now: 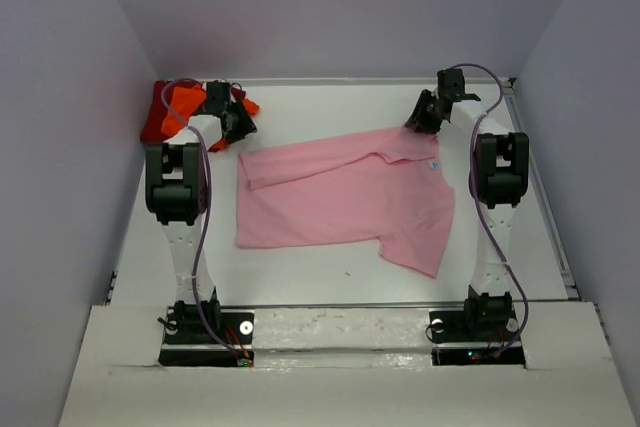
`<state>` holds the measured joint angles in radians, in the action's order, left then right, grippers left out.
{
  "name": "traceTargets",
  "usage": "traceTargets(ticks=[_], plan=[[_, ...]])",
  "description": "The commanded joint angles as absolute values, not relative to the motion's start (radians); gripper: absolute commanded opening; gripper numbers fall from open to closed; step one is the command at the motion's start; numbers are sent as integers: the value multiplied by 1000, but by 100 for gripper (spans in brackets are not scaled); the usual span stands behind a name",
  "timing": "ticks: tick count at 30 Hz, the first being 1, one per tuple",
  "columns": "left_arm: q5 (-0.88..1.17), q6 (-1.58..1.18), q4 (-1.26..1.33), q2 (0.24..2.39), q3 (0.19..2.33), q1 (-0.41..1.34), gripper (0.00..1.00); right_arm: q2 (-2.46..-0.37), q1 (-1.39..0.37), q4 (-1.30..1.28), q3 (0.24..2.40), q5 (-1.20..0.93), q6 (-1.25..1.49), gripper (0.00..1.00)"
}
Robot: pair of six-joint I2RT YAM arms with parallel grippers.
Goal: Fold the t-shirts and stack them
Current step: Fold the flattened tshirt in 1/3 of the way
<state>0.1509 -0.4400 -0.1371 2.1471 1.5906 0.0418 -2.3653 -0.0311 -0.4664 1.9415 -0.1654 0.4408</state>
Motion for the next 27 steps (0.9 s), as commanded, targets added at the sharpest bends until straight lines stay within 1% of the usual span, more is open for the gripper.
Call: traceTargets(ticks=[1, 5, 9, 11, 15, 21, 27], plan=[[176, -459, -132, 1976, 1539, 78, 52, -2388, -20, -505, 1963, -163, 422, 46], [178, -472, -121, 1876, 1427, 103, 52, -2391, -20, -505, 1963, -176, 425, 46], [184, -497, -63, 1783, 1228, 113, 52, -2391, -20, -503, 1965, -175, 420, 47], [181, -497, -32, 1750, 1175, 115, 52, -2388, -20, -502, 1965, -178, 423, 47], [99, -486, -25, 1726, 1082, 141, 52, -2376, -20, -500, 1959, -198, 434, 47], [22, -476, -11, 1736, 1065, 190, 52, -2346, -20, -486, 1928, -207, 431, 47], [52, -503, -6, 1687, 1005, 224, 52, -2344, -20, -480, 1925, -215, 436, 47]])
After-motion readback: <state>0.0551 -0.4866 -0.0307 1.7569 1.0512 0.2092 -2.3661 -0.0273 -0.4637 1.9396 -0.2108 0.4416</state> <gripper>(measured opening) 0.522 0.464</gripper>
